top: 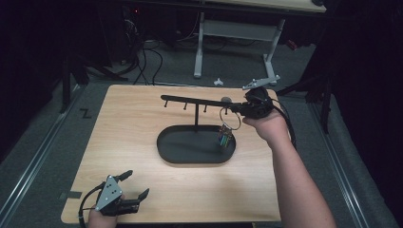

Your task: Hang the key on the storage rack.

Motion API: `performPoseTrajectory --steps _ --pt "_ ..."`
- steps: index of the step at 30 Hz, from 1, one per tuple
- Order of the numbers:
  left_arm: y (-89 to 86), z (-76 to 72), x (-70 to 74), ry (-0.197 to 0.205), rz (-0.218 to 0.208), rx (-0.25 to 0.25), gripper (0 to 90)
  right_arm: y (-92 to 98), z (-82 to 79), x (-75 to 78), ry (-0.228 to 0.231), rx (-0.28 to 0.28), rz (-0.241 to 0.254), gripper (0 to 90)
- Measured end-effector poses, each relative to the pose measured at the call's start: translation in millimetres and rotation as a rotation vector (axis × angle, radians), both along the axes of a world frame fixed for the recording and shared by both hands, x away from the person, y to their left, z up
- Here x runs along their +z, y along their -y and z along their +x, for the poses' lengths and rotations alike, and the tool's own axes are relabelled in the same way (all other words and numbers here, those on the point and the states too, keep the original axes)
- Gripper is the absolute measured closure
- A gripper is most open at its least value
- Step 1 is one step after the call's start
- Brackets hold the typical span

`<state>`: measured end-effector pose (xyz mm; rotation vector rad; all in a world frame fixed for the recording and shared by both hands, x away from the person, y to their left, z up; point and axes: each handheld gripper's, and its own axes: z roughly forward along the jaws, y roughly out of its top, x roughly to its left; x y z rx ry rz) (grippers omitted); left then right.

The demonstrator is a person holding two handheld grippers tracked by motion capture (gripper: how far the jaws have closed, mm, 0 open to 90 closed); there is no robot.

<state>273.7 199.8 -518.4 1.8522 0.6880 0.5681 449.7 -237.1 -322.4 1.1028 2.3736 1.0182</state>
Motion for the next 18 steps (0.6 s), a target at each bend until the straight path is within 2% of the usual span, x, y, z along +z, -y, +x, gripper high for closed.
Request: performPoseTrajectory --steps 5,9,15,18 --pt "-0.1 0.4 -0.2 -0.004 0.003 -0.003 15.0 0.6 4.7 -3.4 -0.004 -0.016 0.005 87.6" --pt "0.6 0.6 -0.6 -0.004 0.004 -0.004 15.0 -2.5 7.2 -6.8 -0.009 -0.027 -0.021 87.5" --pt "2.2 2.1 -1.3 -0.006 0.003 -0.004 15.0 -4.3 11.0 -9.5 -0.008 -0.036 -0.017 87.2" --pt "2.4 1.6 -1.1 -0.002 0.004 -0.006 15.0 -6.0 13.2 -11.1 0.007 -0.058 -0.031 85.4"
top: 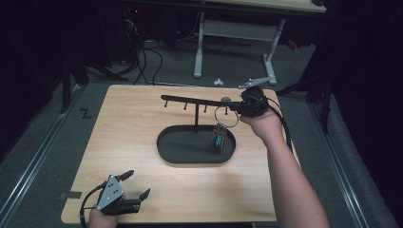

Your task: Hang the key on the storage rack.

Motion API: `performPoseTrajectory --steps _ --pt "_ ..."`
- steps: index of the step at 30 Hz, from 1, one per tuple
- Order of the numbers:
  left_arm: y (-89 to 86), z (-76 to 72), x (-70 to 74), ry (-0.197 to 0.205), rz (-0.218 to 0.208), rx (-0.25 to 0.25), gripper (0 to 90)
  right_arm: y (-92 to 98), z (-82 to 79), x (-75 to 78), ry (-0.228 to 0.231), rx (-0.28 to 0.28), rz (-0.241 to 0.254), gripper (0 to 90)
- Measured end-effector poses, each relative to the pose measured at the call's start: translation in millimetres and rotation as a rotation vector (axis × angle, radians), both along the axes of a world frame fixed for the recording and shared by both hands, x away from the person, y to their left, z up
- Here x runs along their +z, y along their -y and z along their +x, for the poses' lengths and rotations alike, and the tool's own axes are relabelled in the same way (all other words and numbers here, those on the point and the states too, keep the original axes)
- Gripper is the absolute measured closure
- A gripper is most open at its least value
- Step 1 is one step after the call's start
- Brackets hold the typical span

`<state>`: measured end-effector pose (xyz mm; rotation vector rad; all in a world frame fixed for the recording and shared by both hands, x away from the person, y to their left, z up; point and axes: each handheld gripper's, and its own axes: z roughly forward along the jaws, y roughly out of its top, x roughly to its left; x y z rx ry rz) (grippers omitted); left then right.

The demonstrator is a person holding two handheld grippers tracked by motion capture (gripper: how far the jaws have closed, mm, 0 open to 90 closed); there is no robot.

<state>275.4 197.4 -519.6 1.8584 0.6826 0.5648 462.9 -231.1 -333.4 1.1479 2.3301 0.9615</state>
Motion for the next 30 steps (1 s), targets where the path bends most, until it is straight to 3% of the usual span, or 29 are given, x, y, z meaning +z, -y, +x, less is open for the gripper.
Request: performPoseTrajectory --steps 20,22,26,30 --pt "-0.4 -0.4 0.2 0.001 -0.001 -0.002 15.0 5.1 -8.3 -2.5 0.016 -0.04 0.026 68.1" --pt "-0.7 0.5 0.5 -0.004 -0.001 0.0 15.0 6.7 -9.3 -2.5 0.015 -0.047 0.042 59.1" --pt "1.0 0.7 0.2 0.0 0.002 -0.008 15.0 7.2 -12.3 -3.8 0.018 -0.062 0.054 49.7" --pt "2.5 2.1 -0.1 -0.003 0.0 -0.009 15.0 5.9 -18.9 -6.4 0.035 -0.047 0.037 39.1"
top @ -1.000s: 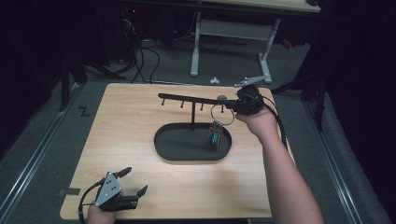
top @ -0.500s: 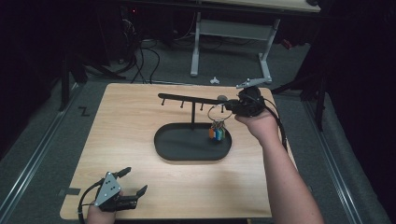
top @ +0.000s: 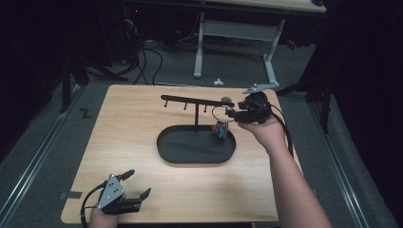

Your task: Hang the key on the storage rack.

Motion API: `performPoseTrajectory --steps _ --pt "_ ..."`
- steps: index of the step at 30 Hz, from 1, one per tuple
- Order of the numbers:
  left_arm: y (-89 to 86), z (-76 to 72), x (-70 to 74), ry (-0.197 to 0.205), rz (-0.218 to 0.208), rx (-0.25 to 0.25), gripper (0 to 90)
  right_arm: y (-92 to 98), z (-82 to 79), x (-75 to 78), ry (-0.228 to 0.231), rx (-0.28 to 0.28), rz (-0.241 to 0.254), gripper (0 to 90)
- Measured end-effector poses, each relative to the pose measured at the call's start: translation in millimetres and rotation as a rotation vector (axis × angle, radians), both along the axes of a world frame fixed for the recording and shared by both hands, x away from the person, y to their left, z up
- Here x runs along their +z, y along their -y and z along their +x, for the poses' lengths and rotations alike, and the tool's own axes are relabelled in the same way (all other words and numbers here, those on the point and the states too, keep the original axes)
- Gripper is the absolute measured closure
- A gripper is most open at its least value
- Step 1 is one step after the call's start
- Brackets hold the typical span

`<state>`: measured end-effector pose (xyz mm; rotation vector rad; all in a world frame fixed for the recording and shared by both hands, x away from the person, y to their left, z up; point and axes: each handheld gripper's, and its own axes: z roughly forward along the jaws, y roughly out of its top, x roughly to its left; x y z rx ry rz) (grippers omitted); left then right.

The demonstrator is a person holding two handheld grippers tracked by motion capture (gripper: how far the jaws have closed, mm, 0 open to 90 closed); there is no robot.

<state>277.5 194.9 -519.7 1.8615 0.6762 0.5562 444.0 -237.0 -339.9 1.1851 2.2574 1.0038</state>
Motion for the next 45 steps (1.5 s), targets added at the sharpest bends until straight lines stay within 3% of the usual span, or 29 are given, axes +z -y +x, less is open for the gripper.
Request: performPoseTrajectory --steps 4,9,11,13,15,16,17,18,19,22,30,31,33,34,35,36,39,40,44,45 --pt "2.3 1.3 0.1 0.002 -0.001 -0.009 15.0 3.1 -8.1 -5.6 0.037 -0.018 0.023 29.4" --pt "5.1 5.3 0.0 -0.006 -0.005 -0.017 15.0 9.1 -14.1 -13.0 0.02 -0.052 0.042 28.2" --pt "9.1 6.5 -0.3 0.0 -0.004 -0.025 15.0 10.8 -18.8 -21.4 0.035 -0.084 -0.001 25.6" --pt "11.3 7.7 -0.4 0.0 0.0 -0.032 15.0 12.3 -21.4 -28.0 0.023 -0.089 -0.008 22.0" --pt "12.6 8.9 -0.6 -0.001 -0.002 -0.032 15.0 8.8 -22.7 -33.8 0.009 -0.119 -0.079 14.4" --pt "12.6 8.9 -0.6 -0.001 -0.002 -0.032 15.0 8.8 -22.7 -33.8 0.009 -0.119 -0.079 14.4" --pt "13.9 10.0 -0.8 0.002 -0.003 -0.03 15.0 7.2 -23.5 -36.2 0.014 -0.125 -0.113 13.9" --pt "15.4 10.9 -0.9 0.001 -0.003 -0.033 15.0 2.4 -27.9 -41.9 0.011 -0.139 -0.18 8.3" --pt "16.2 11.1 -0.9 0.0 -0.001 -0.036 15.0 0.8 -30.1 -45.0 0.019 -0.136 -0.191 5.3" --pt "18.0 11.4 -0.9 0.003 0.001 -0.041 15.0 -0.6 -37.1 -51.4 0.003 -0.139 -0.176 4.6" --pt "21.2 14.5 -1.1 0.004 -0.006 -0.044 15.0 0.8 -58.9 -75.2 0.014 -0.112 -0.12 2.5" --pt "22.4 15.3 -1.1 0.002 -0.002 -0.046 15.0 3.2 -67.3 -86.3 0.008 -0.102 -0.099 2.3" --pt "22.9 15.7 -1.1 0.001 -0.001 -0.049 15.0 4.5 -72.0 -91.8 -0.001 -0.106 -0.084 2.3" --pt "24.2 16.1 -1.5 0.003 -0.003 -0.049 15.0 8.3 -81.2 -104.5 -0.008 -0.104 -0.057 2.3" --pt "24.2 16.1 -1.5 0.003 -0.003 -0.049 15.0 8.3 -81.2 -104.5 -0.008 -0.104 -0.057 2.3" --pt "24.8 16.4 -1.6 0.003 -0.001 -0.05 15.0 12.8 -92.5 -120.7 -0.02 -0.103 -0.03 2.3" --pt "25.4 16.3 -1.7 0.003 -0.001 -0.051 15.0 16.7 -100.8 -132.5 -0.026 -0.107 -0.008 2.3" --pt "25.4 16.2 -1.8 0.001 0.003 -0.053 15.0 23.7 -114.7 -151.2 -0.042 -0.122 0.027 2.3" --pt "25.7 16.5 -2.4 -0.001 0.001 -0.05 15.0 43.7 -144.6 -181.3 -0.014 -0.181 0.124 4.2" --pt "25.9 16.7 -2.5 -0.001 0.001 -0.05 15.0 48.1 -147.9 -183.8 -0.034 -0.195 0.145 4.6"
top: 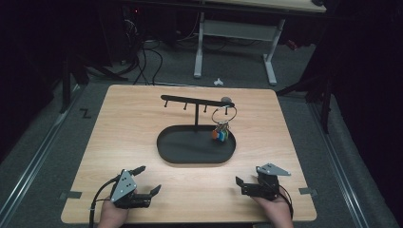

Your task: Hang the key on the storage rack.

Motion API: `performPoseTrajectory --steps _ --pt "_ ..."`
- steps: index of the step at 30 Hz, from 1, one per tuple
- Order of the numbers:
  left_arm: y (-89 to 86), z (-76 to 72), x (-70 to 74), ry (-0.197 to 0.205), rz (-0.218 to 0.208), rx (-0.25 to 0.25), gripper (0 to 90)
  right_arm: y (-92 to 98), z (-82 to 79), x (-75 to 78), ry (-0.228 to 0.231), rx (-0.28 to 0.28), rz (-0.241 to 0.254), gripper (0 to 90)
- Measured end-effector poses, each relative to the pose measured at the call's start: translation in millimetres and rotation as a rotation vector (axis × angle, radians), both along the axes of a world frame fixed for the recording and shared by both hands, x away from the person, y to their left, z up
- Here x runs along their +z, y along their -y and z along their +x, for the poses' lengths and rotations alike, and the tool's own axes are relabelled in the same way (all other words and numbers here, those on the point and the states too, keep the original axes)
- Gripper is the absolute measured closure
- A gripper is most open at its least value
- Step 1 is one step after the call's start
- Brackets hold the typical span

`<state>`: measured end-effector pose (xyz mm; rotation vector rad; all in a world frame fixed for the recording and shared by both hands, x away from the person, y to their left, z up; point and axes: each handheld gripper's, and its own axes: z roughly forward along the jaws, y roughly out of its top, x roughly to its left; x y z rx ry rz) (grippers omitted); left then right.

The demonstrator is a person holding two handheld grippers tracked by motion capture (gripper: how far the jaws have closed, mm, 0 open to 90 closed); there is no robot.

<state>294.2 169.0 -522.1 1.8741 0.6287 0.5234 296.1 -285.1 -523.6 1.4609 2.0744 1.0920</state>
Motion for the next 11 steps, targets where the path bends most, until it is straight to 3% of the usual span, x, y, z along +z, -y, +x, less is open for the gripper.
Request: performPoseTrajectory --steps 2,3,4,5,11 --pt "0.6 0.1 -0.2 -0.002 -0.001 -0.001 15.0 2.2 -0.5 0.6 -0.016 0.001 0.008 4.5" --pt "1.4 0.2 -0.5 -0.002 0.008 -0.005 15.0 5.4 -0.1 1.2 0.01 -0.023 -0.023 4.5" --pt "1.9 0.2 -0.7 -0.002 0.01 -0.005 15.0 5.4 -0.1 1.2 0.01 -0.023 -0.023 4.5" --pt "2.2 0.2 -0.7 -0.003 0.009 -0.003 15.0 7.0 4.1 -0.8 -0.018 -0.022 -0.009 4.5" --pt "0.7 0.2 0.9 0.003 -0.002 0.002 15.0 4.6 4.3 -5.2 -0.04 -0.01 -0.019 4.5"
